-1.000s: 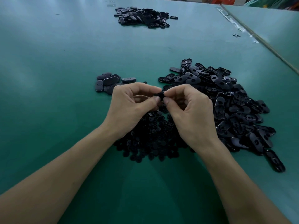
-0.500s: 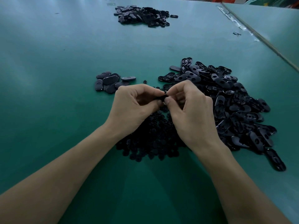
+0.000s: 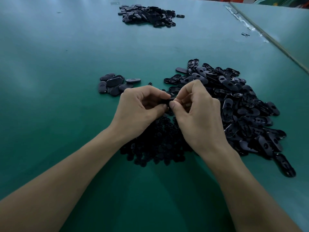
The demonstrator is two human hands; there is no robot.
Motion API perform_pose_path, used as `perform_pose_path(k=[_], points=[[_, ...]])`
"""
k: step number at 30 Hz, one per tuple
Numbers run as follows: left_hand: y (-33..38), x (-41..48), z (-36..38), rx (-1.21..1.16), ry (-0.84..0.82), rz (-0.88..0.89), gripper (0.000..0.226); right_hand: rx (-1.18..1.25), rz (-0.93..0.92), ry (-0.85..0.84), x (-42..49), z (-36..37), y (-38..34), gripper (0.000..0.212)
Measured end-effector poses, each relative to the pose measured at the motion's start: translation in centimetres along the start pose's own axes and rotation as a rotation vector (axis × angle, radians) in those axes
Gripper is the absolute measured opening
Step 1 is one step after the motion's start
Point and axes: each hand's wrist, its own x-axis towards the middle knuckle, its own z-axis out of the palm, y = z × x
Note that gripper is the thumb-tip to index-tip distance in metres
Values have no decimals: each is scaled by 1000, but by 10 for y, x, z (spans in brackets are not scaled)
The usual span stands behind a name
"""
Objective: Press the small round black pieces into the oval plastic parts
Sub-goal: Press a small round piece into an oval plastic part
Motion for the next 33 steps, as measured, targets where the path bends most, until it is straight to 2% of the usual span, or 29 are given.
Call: perform_pose_path(k=[5,12,19,23,33], points=[[1,-2,1,54,4,30,33,9,31,-5,0,-2,-2,28],[1,-2,2,5,15,32,35,35,90,-10,1,-4,0,34],[1,-2,3,16,20,27,29,-29,16,89,-3,2,-3,25],[0,-1,4,29,40,26,26,-95,-23,89,-5,5,-5,19],[-3,3,1,-12,138,18,28,9,-74,92,-6,10,-4,13]])
